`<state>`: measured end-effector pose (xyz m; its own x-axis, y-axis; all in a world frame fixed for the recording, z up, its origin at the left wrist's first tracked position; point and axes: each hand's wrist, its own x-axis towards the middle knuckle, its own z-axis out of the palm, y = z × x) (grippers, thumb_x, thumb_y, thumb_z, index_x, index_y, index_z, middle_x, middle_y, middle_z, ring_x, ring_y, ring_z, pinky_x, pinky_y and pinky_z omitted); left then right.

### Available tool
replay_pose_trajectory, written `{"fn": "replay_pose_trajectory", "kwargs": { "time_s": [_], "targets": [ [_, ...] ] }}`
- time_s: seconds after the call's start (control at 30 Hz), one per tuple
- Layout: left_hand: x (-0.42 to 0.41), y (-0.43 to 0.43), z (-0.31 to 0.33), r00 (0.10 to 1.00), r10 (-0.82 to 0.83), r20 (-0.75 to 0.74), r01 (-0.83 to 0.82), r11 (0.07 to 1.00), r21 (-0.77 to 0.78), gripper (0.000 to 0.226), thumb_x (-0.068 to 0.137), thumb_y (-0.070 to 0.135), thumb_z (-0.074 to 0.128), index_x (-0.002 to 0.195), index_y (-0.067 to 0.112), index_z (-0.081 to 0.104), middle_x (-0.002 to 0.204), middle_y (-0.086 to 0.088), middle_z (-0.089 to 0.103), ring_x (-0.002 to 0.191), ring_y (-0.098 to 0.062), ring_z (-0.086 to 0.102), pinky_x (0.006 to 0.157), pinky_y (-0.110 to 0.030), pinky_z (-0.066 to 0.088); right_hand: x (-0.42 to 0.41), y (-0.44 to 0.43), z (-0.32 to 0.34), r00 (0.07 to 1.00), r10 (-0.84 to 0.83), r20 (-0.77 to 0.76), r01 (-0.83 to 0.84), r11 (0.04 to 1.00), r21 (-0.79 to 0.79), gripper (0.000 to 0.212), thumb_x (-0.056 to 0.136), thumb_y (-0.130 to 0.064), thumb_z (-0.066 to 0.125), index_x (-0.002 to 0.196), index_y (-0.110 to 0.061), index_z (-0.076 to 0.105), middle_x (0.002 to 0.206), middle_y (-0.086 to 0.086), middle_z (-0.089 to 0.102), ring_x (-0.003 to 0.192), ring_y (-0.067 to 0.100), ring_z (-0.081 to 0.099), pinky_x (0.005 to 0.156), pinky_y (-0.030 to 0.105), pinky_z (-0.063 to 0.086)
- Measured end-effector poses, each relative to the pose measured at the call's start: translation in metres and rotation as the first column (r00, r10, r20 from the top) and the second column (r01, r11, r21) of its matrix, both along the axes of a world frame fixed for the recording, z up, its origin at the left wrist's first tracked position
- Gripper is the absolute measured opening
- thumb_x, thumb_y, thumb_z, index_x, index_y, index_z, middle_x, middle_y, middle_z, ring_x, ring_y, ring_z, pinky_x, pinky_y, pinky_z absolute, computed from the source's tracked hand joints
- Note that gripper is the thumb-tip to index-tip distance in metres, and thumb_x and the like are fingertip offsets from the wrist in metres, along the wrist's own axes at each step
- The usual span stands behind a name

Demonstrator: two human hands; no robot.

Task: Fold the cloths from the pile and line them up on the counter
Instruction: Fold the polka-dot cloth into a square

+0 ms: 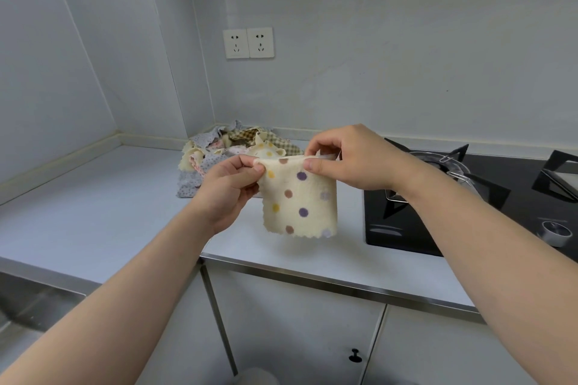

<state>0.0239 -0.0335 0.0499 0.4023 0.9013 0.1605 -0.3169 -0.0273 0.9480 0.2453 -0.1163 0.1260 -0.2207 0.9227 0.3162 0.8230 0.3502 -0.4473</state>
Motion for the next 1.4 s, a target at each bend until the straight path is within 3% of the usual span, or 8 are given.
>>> {"fn": "replay_pose_trajectory", "kwargs": {
  "time_s": [0.1,0.37,0.63,0.77,0.93,1.17,1.27,1.4],
  "targets": [
    [0.001,-0.004,0.002,0.995,0.052,-0.090,-0.045,0.996,0.081,0.022,0.091,-0.010,0.059,0.099,0.010,0.058,0.082,-0.012,0.067,0.078,-0.021,0.065,0.073,-0.028,0.053,0.002,0.002,-0.001,0.997,-0.031,0.068,0.027,0.998,0.056,0.009,0.091,-0.036,0.066,0.088,-0.029,0.071,0.079,-0.008,0.067,0.061,-0.003,0.051,0.053,0.010,0.035],
    [0.012,-0.014,0.012,0.938,0.098,-0.333,-0.006,0.963,0.268,0.049,0.073,-0.010,0.080,0.111,0.015,0.062,0.097,-0.011,0.071,0.092,-0.027,0.071,0.082,-0.036,0.059,-0.001,0.009,-0.005,0.980,-0.039,0.196,0.010,0.989,0.148,0.010,0.090,-0.036,0.064,0.087,-0.030,0.071,0.077,-0.014,0.063,0.076,0.001,0.053,0.064,0.026,0.040],
    [0.018,-0.014,0.018,0.781,0.357,-0.512,-0.087,0.875,0.476,0.016,0.074,0.022,0.087,0.084,0.024,0.075,0.067,0.012,0.067,0.058,-0.003,0.057,0.059,-0.017,0.048,0.009,0.001,-0.004,0.969,-0.071,0.237,0.040,0.990,0.132,0.016,0.088,-0.050,0.065,0.096,-0.036,0.062,0.079,-0.015,0.059,0.069,-0.003,0.048,0.059,0.023,0.035],
    [0.019,-0.015,0.022,0.838,0.259,-0.481,-0.057,0.917,0.394,0.014,0.073,0.019,0.086,0.075,0.013,0.073,0.068,0.000,0.073,0.064,-0.013,0.069,0.063,-0.020,0.057,0.012,0.000,-0.004,0.981,-0.075,0.181,0.055,0.992,0.115,0.017,0.086,-0.050,0.068,0.096,-0.037,0.063,0.080,-0.016,0.056,0.070,-0.003,0.048,0.058,0.018,0.032],
    [0.020,-0.013,0.017,0.866,0.183,-0.466,-0.046,0.956,0.289,0.025,0.072,0.026,0.084,0.074,0.009,0.067,0.066,0.003,0.066,0.062,-0.009,0.059,0.060,-0.016,0.049,0.013,0.003,-0.009,0.999,-0.048,-0.021,0.050,0.994,0.096,0.015,0.086,-0.040,0.073,0.096,-0.034,0.065,0.074,-0.010,0.056,0.062,0.004,0.049,0.057,0.016,0.036],
    [0.030,-0.008,0.001,0.995,-0.038,-0.097,0.027,0.993,-0.112,0.029,0.100,0.019,0.055,0.119,0.000,0.065,0.111,-0.015,0.073,0.097,-0.024,0.070,0.084,-0.034,0.054,0.015,0.009,-0.028,0.893,0.028,-0.450,-0.010,0.999,0.042,0.023,0.083,-0.020,0.080,0.099,-0.028,0.065,0.072,-0.007,0.056,0.058,0.010,0.050,0.060,0.020,0.042],
    [0.039,-0.006,-0.010,0.998,0.006,-0.063,-0.015,0.988,-0.151,0.030,0.101,0.020,0.053,0.119,-0.001,0.065,0.111,-0.017,0.072,0.095,-0.025,0.069,0.080,-0.034,0.053,0.012,0.010,-0.029,0.894,0.051,-0.446,-0.057,0.998,0.002,0.014,0.086,-0.023,0.077,0.095,-0.025,0.067,0.064,-0.006,0.053,0.059,0.014,0.045,0.059,0.026,0.037],
    [0.049,-0.009,-0.032,0.999,0.039,0.012,-0.036,0.973,-0.227,0.033,0.101,0.019,0.053,0.126,0.000,0.062,0.122,-0.019,0.068,0.107,-0.029,0.066,0.092,-0.040,0.049,0.001,0.012,-0.015,0.979,-0.043,-0.201,0.063,0.993,0.097,0.012,0.086,-0.028,0.073,0.095,-0.030,0.065,0.076,-0.007,0.059,0.064,0.013,0.052,0.066,0.029,0.045]
  ]
}}
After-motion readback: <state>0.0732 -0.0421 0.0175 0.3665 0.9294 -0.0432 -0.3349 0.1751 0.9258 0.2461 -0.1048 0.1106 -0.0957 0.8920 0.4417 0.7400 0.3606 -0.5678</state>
